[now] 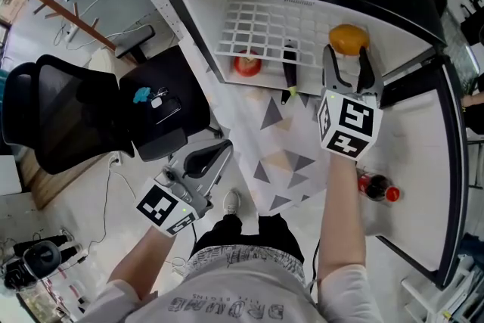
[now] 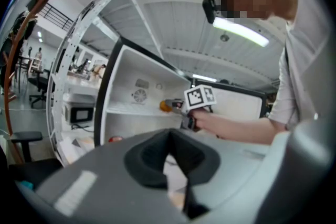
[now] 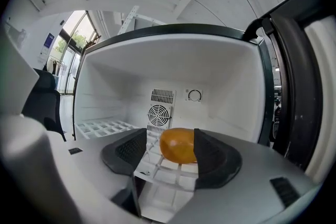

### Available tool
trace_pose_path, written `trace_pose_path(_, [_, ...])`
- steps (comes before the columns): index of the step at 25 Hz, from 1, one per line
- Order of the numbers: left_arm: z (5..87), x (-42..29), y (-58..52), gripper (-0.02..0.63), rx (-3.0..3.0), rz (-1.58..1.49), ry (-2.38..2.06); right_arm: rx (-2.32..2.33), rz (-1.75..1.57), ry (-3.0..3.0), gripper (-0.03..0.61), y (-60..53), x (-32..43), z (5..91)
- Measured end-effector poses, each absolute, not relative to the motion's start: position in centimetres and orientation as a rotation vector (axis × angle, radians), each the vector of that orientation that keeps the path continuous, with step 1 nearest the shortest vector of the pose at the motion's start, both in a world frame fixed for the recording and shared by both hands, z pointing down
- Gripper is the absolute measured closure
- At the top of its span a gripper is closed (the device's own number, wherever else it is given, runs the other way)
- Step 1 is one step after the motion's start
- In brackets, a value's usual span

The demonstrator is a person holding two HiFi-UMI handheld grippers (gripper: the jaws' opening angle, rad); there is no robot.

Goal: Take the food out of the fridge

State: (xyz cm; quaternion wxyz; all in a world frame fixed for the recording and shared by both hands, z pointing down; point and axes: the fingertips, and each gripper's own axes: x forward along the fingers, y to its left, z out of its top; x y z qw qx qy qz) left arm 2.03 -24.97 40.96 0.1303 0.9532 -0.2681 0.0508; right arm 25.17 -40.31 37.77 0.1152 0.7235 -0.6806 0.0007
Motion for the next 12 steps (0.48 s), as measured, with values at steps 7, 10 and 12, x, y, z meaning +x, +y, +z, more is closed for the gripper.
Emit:
trace_pose_path(7, [41.4, 1.9, -25.3, 0.607, 2.769, 0.159, -0.763, 2.129, -0.057, -1.859, 0.298, -41.4, 26.0, 38.4])
trace_pose_path(10, [41.6, 2.1, -25.4, 0.607, 2.768, 0.165, -0.753, 2.109, -0.06, -1.828, 0.282, -41.9, 26.2, 39.0])
trace_pose_path(12, [41.7, 2.2, -25.5, 0.607, 2.766, 0.168, -0.748, 2.102, -0.044, -1.814, 0.272, -42.1, 26.4, 39.4])
